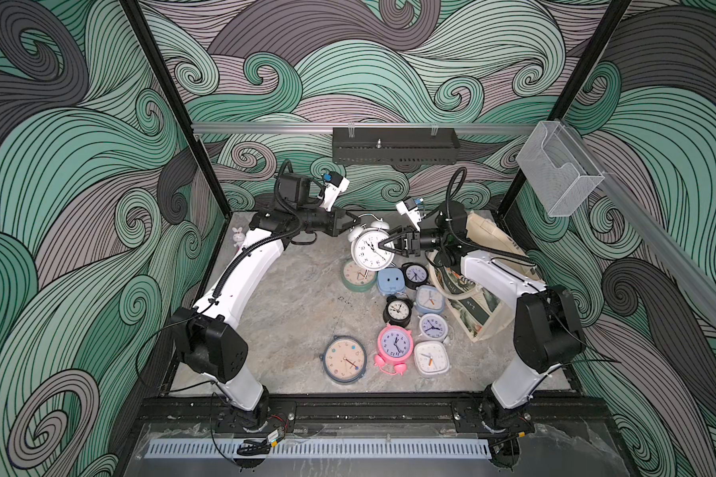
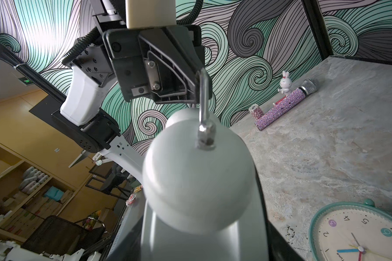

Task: Put the alarm clock into the canvas bag
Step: Place the alarm at the canvas bag.

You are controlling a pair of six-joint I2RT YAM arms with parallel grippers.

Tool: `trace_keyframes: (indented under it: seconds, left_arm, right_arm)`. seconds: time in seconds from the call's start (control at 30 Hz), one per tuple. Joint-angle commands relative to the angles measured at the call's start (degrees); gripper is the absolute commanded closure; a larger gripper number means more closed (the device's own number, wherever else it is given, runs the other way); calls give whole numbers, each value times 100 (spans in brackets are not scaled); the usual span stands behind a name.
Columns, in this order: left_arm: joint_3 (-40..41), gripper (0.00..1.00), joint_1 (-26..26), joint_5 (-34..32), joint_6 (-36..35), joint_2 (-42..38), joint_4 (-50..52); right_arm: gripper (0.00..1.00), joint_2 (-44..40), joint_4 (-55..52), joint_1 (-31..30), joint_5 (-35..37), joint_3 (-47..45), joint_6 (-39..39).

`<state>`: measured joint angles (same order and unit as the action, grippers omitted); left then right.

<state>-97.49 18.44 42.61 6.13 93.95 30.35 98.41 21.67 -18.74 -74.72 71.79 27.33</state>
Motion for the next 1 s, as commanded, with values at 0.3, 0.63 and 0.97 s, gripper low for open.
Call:
trace_keyframes:
  seconds: [0.3, 0.63, 0.97]
  left_arm:
    - [-518, 93, -42, -179, 2, 272, -112]
    - [-1337, 1, -42, -1459, 791, 70, 516]
    - [-175, 1, -7, -1937, 1334, -1692, 1523]
  right_arm:
    - [70, 95, 294, -42, 34, 344, 107]
    - [85, 12, 118, 103, 514, 713, 329]
    - [88, -479, -1262, 412, 1674, 1619, 689]
